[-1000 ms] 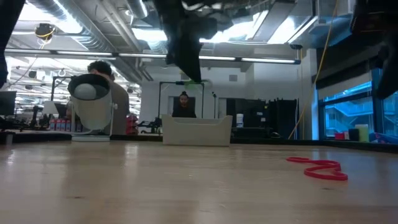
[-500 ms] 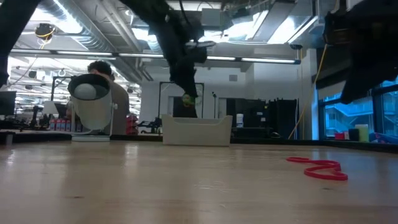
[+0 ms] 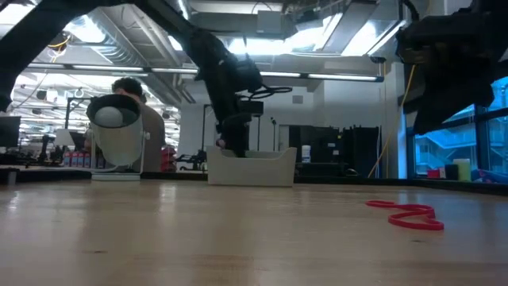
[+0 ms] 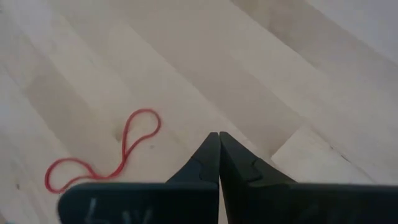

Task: Pick and place rubber bands into bin
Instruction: Put the green rubber band into the white bin, then put the red rubber band into the white bin

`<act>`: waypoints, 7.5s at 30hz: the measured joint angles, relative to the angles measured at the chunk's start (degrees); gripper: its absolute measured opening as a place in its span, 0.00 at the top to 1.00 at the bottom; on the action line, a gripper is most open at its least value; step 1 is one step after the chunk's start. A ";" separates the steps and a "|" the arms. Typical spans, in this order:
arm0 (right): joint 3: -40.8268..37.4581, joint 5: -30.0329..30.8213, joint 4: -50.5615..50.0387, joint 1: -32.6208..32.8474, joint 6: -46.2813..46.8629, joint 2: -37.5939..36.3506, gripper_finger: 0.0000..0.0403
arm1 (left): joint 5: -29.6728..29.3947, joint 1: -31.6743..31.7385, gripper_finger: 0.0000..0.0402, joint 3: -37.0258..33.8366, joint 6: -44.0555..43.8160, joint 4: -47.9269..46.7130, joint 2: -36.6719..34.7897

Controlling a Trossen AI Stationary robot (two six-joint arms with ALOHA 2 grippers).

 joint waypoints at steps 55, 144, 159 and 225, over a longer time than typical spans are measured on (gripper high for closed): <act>0.00 -0.09 -4.01 -2.85 -21.76 0.00 0.99 | 0.04 -23.78 1.00 -10.48 -30.68 -0.54 -18.44; 46.32 -13.98 -32.60 -5.36 17.10 38.96 1.00 | -0.59 -38.80 1.00 -54.10 -31.96 8.75 -63.82; 64.93 -0.97 -35.01 -27.51 -25.59 38.97 1.00 | 3.19 -26.55 1.00 -54.10 -26.66 8.75 -63.82; 24.78 -25.11 -8.16 -9.07 12.80 38.40 0.76 | 7.43 -22.05 1.00 -54.03 -23.13 7.46 -63.79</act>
